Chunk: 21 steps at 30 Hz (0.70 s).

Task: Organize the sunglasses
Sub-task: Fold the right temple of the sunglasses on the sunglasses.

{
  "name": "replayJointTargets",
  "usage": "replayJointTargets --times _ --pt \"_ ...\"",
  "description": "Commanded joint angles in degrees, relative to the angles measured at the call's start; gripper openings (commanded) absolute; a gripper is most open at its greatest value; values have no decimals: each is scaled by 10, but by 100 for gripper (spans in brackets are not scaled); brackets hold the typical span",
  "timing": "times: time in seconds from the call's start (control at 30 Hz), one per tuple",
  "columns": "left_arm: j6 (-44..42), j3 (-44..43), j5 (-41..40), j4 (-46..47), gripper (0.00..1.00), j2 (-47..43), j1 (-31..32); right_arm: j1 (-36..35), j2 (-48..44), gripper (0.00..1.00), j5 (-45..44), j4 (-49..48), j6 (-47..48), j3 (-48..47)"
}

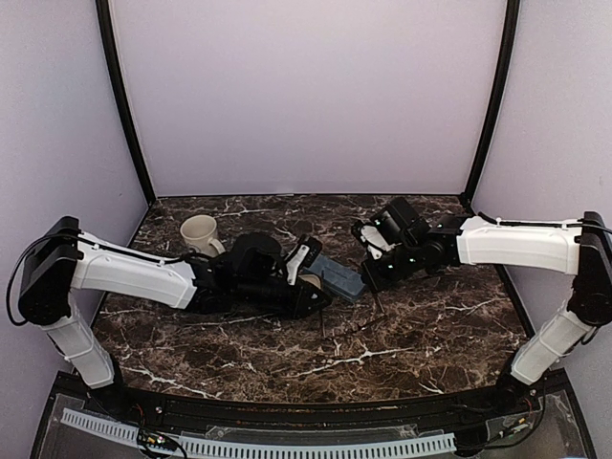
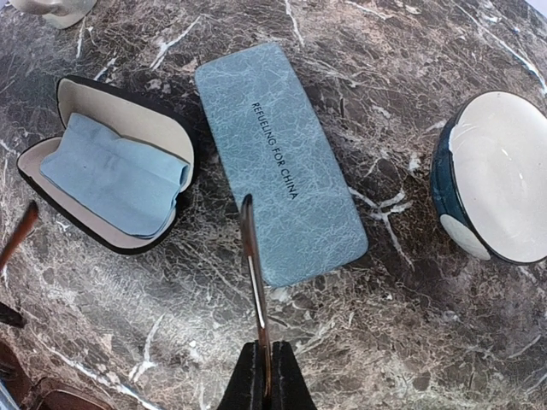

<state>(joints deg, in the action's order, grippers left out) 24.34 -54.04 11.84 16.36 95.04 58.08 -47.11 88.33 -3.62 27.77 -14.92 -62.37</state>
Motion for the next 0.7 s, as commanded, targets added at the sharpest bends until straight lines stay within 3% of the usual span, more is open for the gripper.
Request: replayJointTargets --times 0.0,0.17,0.37,0.67 --pt "-13 -37 34 -21 21 20 6 -8 -14 0 9 -34 -11 -9" --pt "-19 -68 77 -33 23 58 6 -10 -26 0 14 -58 -16 3" --pt "-38 -95 160 -12 38 91 6 -11 -38 0 21 -78 -23 18" --pt "-53 -69 90 -6 63 50 6 -11 -34 0 18 -74 -21 30"
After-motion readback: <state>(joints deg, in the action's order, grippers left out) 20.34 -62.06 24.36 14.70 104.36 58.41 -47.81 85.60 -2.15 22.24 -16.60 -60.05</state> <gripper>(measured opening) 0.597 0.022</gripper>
